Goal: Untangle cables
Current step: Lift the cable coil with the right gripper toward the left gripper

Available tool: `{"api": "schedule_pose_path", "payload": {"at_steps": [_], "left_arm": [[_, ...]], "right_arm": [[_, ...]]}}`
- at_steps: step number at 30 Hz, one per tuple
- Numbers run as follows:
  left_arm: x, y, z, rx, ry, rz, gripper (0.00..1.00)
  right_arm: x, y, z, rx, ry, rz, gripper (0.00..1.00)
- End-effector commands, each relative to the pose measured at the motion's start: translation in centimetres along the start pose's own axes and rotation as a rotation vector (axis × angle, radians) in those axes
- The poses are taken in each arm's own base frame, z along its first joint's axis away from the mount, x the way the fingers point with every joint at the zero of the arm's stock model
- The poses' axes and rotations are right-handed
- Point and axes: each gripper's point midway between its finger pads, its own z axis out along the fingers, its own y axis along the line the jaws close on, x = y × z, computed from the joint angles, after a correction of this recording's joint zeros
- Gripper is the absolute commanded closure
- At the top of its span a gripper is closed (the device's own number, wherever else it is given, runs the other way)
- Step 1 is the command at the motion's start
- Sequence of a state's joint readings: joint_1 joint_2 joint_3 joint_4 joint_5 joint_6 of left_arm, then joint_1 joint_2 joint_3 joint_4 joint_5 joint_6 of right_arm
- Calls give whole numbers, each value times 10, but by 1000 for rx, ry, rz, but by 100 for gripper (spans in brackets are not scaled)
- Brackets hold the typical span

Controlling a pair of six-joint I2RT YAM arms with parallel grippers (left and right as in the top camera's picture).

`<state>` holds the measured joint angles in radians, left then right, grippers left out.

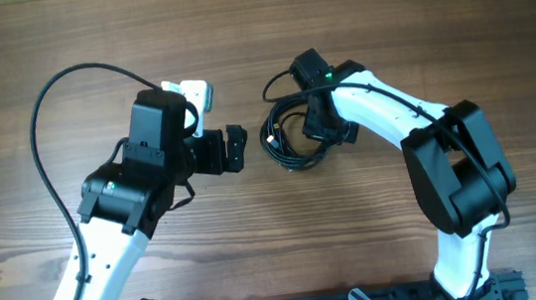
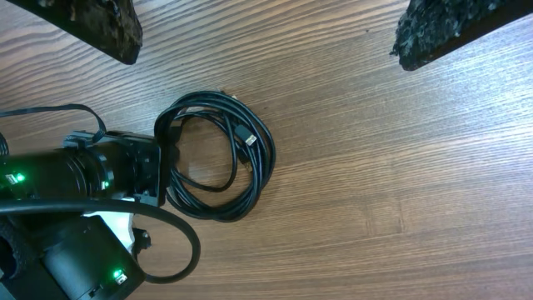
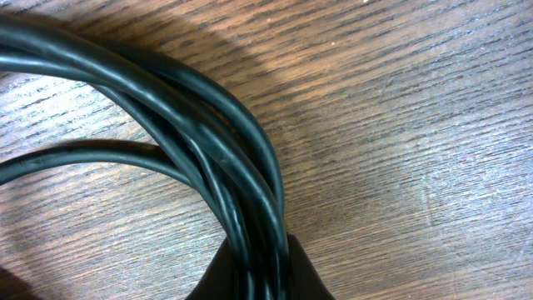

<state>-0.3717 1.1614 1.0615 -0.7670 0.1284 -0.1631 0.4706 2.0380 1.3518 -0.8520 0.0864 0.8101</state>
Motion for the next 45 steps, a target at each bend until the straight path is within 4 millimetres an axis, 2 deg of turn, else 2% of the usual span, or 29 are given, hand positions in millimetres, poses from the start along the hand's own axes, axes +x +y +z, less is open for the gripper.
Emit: {"api": "schedule_pose_path", "payload": {"at_steps": [1, 4, 7, 9, 14, 20, 23, 26, 36, 41, 45], "left_arm": [[-5, -5, -2, 17, -7, 1, 0], [-4, -8, -2, 34, -3, 1, 0], [-3, -13, -2, 66, 4, -2, 0], [-2, -16, -3, 85, 9, -5, 0], [-1, -23, -3, 126, 18, -5, 0], [-7, -26, -4, 137, -4, -45, 0], [-13, -27, -4, 143, -27, -40, 0], [-19, -29, -5, 151, -55, -35, 0], [-44, -34, -8, 181, -149, -130, 0], [-42, -18, -3, 90, -145, -144, 0], [-38, -7, 5, 32, -126, -151, 0]], "right_arm": [[10, -20, 25, 78, 45, 9, 96], [1, -22, 19, 30, 56, 45, 96], [-12, -4, 8, -116, 49, -36, 96], [-23, 8, -8, -215, 19, -54, 96], [-46, 33, -61, -411, -113, -177, 96], [-63, 39, -134, -505, -340, -350, 96], [-63, 37, -160, -522, -418, -453, 96], [-61, 36, -170, -523, -455, -524, 96], [-48, 49, -178, -603, -443, -630, 96], [-37, 58, -189, -603, -472, -667, 96], [-38, 54, -207, -528, -559, -651, 95]]}}
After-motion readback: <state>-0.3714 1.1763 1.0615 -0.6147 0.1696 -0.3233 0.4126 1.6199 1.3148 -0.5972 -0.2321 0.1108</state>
